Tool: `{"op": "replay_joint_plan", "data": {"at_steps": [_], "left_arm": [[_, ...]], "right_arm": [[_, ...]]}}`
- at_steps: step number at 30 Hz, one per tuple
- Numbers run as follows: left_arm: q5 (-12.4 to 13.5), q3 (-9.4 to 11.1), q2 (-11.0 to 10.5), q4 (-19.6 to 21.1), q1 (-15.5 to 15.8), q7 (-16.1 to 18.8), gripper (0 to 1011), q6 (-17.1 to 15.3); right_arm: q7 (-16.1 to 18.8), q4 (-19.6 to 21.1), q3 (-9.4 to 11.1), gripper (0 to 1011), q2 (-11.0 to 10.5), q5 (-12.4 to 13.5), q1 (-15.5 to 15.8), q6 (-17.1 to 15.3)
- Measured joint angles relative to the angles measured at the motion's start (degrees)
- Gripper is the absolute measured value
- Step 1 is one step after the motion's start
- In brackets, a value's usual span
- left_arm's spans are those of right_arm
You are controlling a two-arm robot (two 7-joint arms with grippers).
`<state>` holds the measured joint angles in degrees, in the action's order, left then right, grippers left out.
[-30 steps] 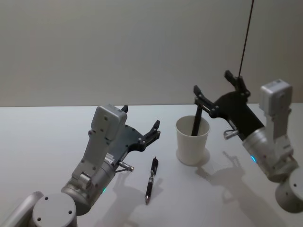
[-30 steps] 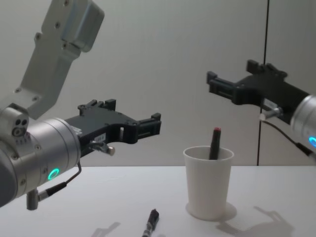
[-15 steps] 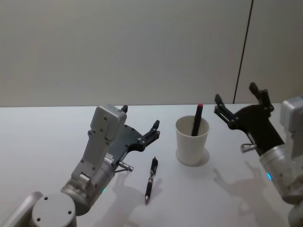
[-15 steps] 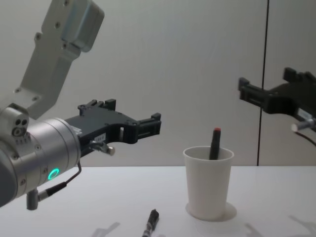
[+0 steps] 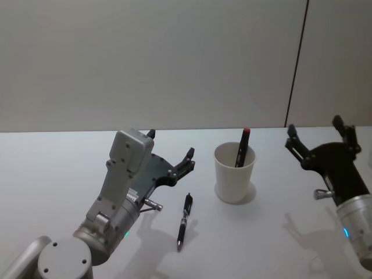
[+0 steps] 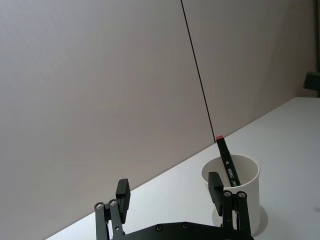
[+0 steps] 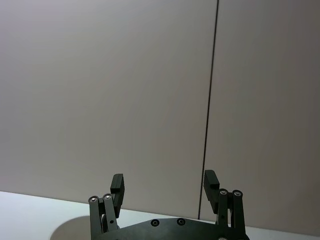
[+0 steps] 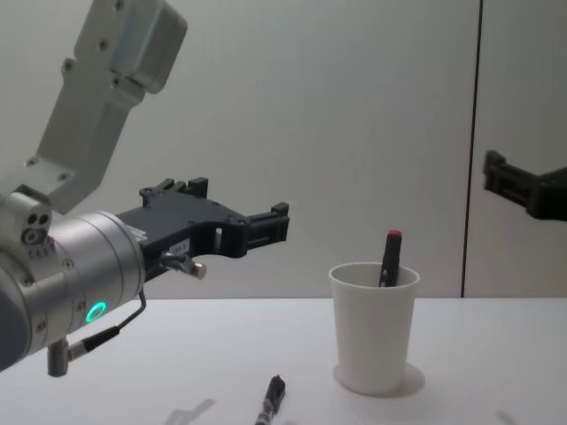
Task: Place the pen into the pen holder.
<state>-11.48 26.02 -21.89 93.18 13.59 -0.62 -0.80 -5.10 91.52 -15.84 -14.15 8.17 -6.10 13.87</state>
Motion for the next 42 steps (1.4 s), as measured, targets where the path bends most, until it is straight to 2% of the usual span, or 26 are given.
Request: {"op": "replay_joint_plan", "data": {"at_steps": [12,26,34,42], "left_arm": [[0.0,0.0,0.0,0.0,0.0,0.0,1000,0.0],[0.1,-0.02,0.02,0.0,0.0,-0.12,1000,-0.27],[0.13,-0.13,0.08,0.26,0.02,-0.92,1000,-3.23],[-0.31,-0.19,0.38,1.07,0.06,-1.13,1000,-8.83]], "right_arm": [[-4.06,1.99,1.05,1002,-0.81,1.93,2.91,-0.38],[-5.78,2.8,1.54,1002,-1.13,2.86,4.19,-0.55],[-6.2,2.99,1.67,1002,-1.19,3.06,4.5,-0.59],[-6.41,3.08,1.71,1002,-1.23,3.14,4.65,-0.63]]}}
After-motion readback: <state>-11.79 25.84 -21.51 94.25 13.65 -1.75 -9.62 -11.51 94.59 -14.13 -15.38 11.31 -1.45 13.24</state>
